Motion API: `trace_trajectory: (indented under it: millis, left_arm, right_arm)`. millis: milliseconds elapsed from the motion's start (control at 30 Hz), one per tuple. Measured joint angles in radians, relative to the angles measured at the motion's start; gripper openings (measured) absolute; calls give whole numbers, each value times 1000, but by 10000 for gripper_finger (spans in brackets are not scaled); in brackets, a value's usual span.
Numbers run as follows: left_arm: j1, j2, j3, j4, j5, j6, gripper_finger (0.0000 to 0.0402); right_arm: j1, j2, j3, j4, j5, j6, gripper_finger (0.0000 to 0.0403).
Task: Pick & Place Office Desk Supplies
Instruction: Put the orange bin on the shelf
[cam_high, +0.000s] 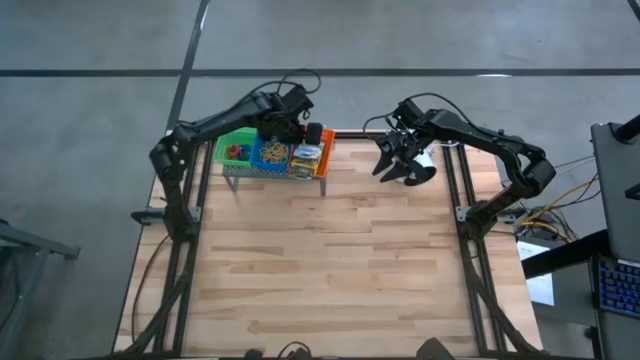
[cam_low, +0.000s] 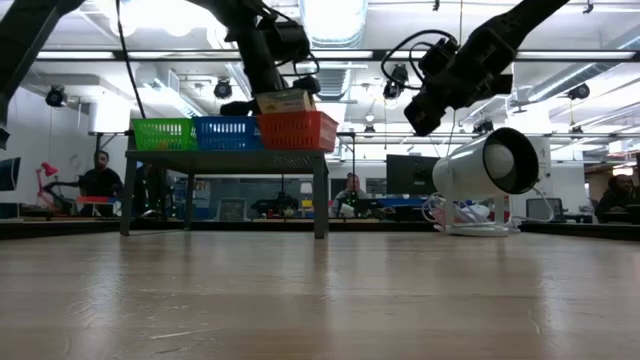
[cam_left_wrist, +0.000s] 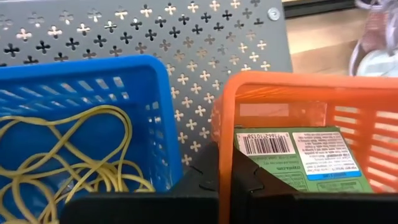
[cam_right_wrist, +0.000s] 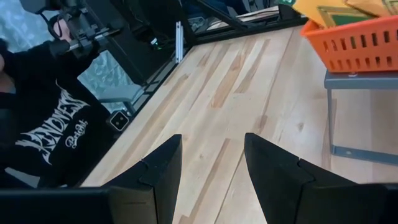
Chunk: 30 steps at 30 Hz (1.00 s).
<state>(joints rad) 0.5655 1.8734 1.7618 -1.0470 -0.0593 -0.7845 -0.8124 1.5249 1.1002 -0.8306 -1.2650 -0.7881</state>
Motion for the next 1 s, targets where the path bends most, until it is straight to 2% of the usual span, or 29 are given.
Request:
trace_trajectory:
  millis: [1000]
  left_arm:
    - [-1, 12, 6, 13, 15, -1, 10]
  right_arm:
    - [1, 0, -9, 3, 9, 3, 171]
